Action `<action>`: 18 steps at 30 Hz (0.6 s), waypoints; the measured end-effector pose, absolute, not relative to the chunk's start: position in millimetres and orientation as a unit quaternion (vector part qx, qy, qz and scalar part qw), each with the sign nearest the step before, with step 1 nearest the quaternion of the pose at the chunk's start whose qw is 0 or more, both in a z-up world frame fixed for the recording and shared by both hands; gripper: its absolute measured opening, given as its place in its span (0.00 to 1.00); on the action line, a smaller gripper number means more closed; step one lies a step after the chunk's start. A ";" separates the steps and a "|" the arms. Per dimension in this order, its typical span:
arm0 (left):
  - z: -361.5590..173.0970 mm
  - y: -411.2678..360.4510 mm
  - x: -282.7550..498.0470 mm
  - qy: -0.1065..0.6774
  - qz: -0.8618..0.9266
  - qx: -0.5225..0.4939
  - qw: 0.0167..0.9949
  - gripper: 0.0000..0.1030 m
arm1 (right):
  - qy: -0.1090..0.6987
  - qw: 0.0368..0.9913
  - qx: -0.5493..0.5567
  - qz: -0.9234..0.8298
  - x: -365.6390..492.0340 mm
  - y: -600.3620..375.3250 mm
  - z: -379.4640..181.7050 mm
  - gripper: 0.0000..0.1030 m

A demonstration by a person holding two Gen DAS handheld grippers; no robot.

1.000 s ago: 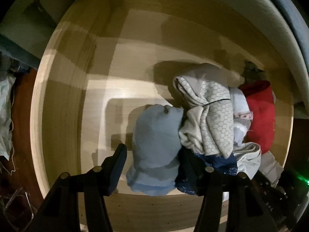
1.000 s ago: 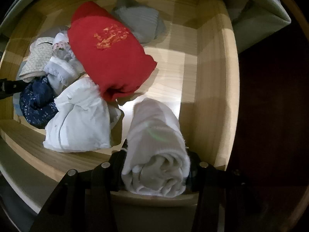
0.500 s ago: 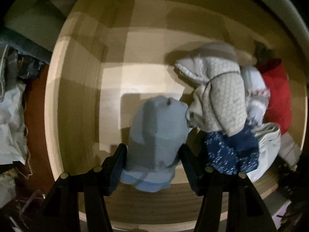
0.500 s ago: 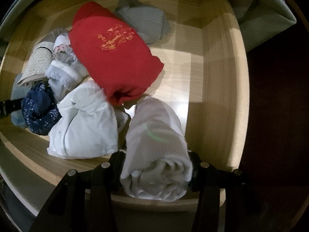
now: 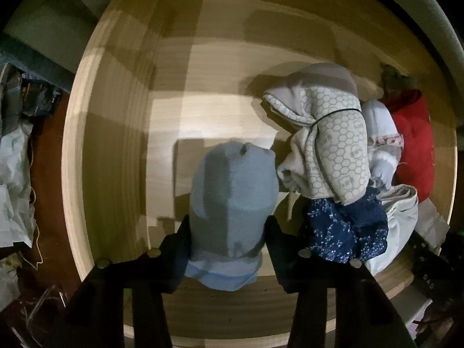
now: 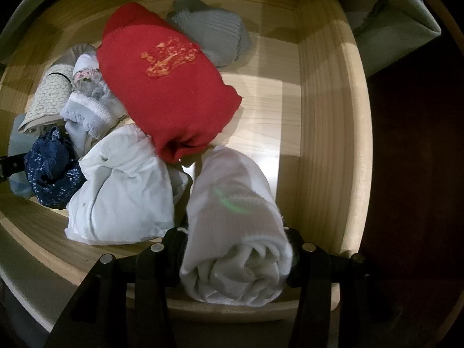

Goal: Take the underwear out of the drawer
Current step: 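Lower the left gripper onto the light blue rolled underwear and close it, then lift the light blue underwear with the left gripper and drop it into the white box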

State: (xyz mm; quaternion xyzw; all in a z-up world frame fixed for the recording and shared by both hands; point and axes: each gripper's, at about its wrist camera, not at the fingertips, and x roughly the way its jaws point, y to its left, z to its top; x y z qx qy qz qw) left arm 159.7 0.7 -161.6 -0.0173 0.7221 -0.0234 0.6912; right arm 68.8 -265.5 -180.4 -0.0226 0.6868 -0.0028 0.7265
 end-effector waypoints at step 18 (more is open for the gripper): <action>-131.1 -16.6 144.2 0.691 -0.036 -0.012 0.721 0.36 | 0.686 0.727 -0.031 -0.011 76.5 -269.8 -182.4 0.41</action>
